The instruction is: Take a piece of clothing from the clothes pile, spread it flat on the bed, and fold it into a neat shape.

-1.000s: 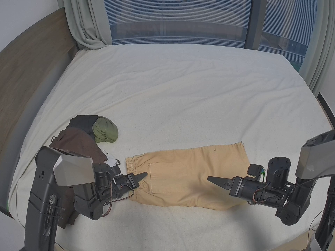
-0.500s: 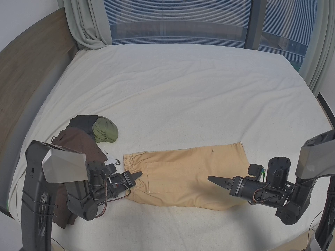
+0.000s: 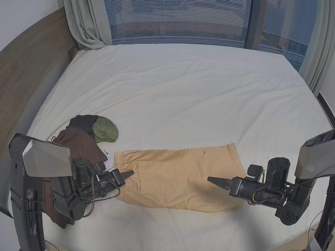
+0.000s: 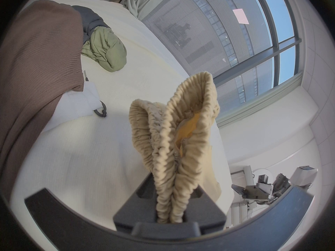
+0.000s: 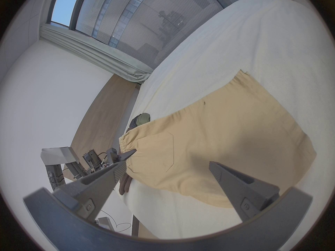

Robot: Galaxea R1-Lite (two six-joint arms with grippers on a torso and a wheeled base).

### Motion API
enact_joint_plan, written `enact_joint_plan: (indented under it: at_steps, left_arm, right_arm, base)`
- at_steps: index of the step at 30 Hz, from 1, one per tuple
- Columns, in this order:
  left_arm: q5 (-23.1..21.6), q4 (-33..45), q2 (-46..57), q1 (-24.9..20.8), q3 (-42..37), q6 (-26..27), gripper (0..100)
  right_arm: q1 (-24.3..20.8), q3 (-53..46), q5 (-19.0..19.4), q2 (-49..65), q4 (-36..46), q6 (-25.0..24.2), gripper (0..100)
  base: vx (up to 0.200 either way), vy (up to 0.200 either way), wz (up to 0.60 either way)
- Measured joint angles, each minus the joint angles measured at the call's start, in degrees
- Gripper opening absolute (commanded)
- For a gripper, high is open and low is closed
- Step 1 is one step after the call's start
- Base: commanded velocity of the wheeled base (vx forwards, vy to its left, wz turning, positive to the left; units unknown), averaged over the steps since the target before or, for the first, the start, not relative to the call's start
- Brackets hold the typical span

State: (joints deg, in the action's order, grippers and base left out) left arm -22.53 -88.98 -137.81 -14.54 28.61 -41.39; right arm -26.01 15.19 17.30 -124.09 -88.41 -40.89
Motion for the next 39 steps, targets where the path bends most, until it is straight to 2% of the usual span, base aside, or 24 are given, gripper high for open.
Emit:
enact_joint_plan:
  at_steps: [8, 24, 32, 39]
  left_arm:
    - [-6.89, 0.02, 3.96, 5.10, -5.60, 0.33, 0]
    - [-7.92, 0.07, 6.40, 12.40, -7.62, 0.61, 0]
    - [-8.09, 0.13, 7.80, 10.67, -6.97, -0.44, 0]
    - [-7.35, 0.51, 10.30, 4.90, -5.55, -3.79, 0]
  right_arm:
    - [-0.27, -0.09, -0.01, -0.09, 0.02, 0.00, 100]
    - [-0.59, -0.06, -0.20, -0.99, 0.02, 0.11, 100]
    - [-0.61, -0.17, -0.15, -1.07, 0.02, 0.11, 100]
    - [-0.50, -0.45, -0.11, -0.88, 0.02, 0.22, 100]
  base:
    - [0.000, 0.000, 0.00]
    - [0.000, 0.000, 0.00]
    - [0.000, 0.000, 0.00]
    - [0.000, 0.000, 0.00]
